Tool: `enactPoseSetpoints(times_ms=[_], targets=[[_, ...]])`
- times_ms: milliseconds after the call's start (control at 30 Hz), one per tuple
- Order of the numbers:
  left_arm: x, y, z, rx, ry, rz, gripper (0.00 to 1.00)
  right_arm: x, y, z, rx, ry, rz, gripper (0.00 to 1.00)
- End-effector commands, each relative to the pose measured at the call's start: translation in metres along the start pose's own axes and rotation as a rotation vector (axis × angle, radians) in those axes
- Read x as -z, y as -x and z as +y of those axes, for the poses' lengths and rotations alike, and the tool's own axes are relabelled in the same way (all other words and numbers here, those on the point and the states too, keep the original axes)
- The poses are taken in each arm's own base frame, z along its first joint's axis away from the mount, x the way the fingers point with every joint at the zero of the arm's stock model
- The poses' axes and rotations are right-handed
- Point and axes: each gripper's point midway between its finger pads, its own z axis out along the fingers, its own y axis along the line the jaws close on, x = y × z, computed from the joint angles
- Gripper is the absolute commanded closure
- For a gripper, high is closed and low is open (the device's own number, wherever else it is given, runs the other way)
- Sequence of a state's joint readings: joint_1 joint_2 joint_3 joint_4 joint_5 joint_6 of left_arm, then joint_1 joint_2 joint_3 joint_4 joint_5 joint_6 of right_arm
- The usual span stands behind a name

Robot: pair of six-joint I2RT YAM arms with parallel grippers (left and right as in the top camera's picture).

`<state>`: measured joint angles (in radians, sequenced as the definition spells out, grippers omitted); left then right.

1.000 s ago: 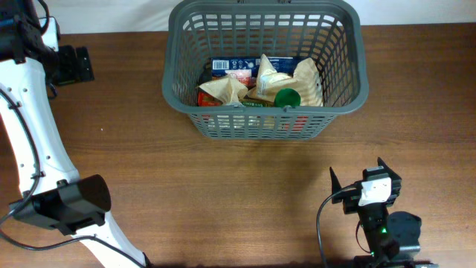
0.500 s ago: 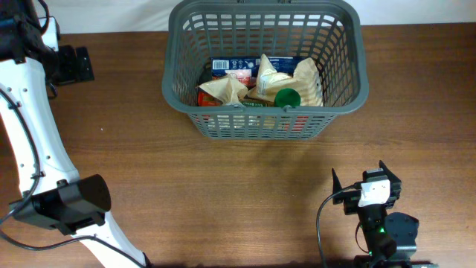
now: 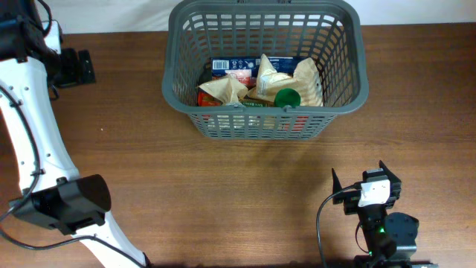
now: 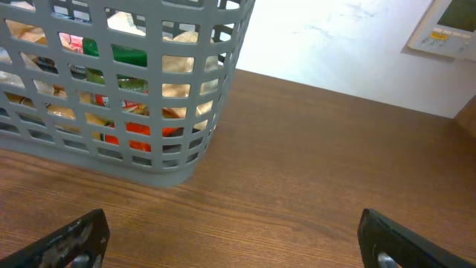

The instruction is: Pack container

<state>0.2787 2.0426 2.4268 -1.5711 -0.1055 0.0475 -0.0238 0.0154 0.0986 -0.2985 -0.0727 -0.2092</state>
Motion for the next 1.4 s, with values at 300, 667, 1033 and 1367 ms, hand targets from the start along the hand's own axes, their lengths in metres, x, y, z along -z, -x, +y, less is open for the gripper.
enactPoseSetpoints(times_ms=[300, 667, 1033, 1367], targets=[[0.132, -0.072, -0.152, -0.395, -0.207, -0.214, 0.01, 0.0, -0.001, -0.002, -0.001, -0.012, -0.005, 0.01], [0.214, -0.009, -0.126, -0.272, -0.06, -1.001, 0.01, 0.0, -0.001, -0.002, -0.001, -0.011, -0.005, 0.01], [0.085, -0.137, -0.101, -0.108, -0.135, -1.131, 0.01, 0.0, -0.001, -0.002, -0.001, -0.011, -0.005, 0.01], [0.011, -0.209, -0.095, -0.089, -0.168, -1.188, 0.01, 0.0, -0.001, -0.002, -0.002, -0.011, -0.005, 0.01]])
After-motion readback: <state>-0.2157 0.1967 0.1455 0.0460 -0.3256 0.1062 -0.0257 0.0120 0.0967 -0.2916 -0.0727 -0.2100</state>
